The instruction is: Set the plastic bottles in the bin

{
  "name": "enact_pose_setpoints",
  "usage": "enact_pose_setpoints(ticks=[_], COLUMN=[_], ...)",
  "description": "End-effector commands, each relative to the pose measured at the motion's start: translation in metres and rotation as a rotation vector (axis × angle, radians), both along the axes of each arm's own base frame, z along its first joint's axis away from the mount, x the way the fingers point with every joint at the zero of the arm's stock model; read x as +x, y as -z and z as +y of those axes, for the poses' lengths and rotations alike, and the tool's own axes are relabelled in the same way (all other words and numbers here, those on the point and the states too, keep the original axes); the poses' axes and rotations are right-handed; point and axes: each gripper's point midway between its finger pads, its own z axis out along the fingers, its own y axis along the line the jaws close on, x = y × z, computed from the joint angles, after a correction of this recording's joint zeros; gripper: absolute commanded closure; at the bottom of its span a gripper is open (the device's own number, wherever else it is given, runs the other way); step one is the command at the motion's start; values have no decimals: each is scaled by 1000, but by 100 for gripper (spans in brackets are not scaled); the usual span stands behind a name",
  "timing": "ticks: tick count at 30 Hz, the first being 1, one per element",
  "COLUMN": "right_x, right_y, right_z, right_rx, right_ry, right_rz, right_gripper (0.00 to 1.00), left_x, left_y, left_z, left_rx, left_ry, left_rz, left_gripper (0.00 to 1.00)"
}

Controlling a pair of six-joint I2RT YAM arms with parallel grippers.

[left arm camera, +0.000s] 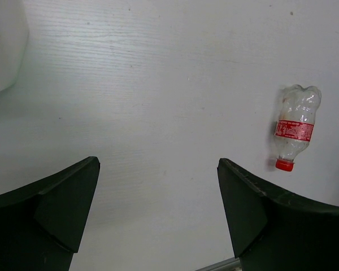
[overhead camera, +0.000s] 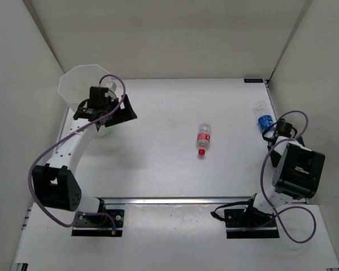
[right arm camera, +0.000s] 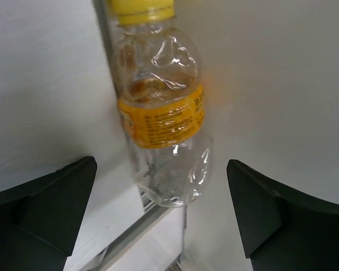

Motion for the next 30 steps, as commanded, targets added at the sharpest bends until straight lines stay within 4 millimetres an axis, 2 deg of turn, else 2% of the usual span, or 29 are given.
enact_pose_setpoints(ticks=[1, 4, 7, 8, 9, 10, 11, 12, 14, 20, 26, 27, 28, 30], right_x=[3, -3, -5, -2, -2, 2, 2, 0, 4, -1, -15, -11, -12, -14], right_y=[-19, -14, -10, -11, -14, -15, -14, -9, -10, 4, 24, 23, 24, 24], right_z=[-21, -28, -36, -39, -42, -45, -49, -49, -49, -45, -38, -38, -38, -38], right_rx=[-133, -128, -171, -189, -222, -242, -241, -237, -233, -207, -144, -143, -140, -141], right_ry=[-55, -30, -27, -35, -28, -30, -26, -16, -17, -34, -4, 4, 19, 23], right_rz=[21, 59, 78, 92, 102, 100, 118, 133, 125, 132, 190, 163, 149, 139], right_gripper=[3, 4, 10, 22, 40, 35, 23, 20, 25, 25, 47, 54, 69, 83], left_x=[1, -1, 1, 0, 1, 0, 0, -2, -2, -1, 1, 1, 0, 1], left_y=[4, 4, 5, 7, 5, 6, 6, 7, 5, 0, -12, -13, -12, -17], left_z=[-2, 2, 11, 13, 15, 17, 19, 20, 22, 30, 35, 38, 39, 41], left_rx=[-28, -23, -3, 0, 5, 5, 6, 11, 14, 30, 43, 49, 49, 49], left_ry=[-2, -7, -34, -41, -45, -48, -59, -63, -67, -99, -130, -138, -139, -142], left_rz=[16, 19, 16, 22, 15, 21, 23, 27, 23, 6, -22, -25, -22, -36], left_gripper=[4, 4, 4, 5, 4, 4, 5, 5, 5, 5, 7, 6, 6, 7])
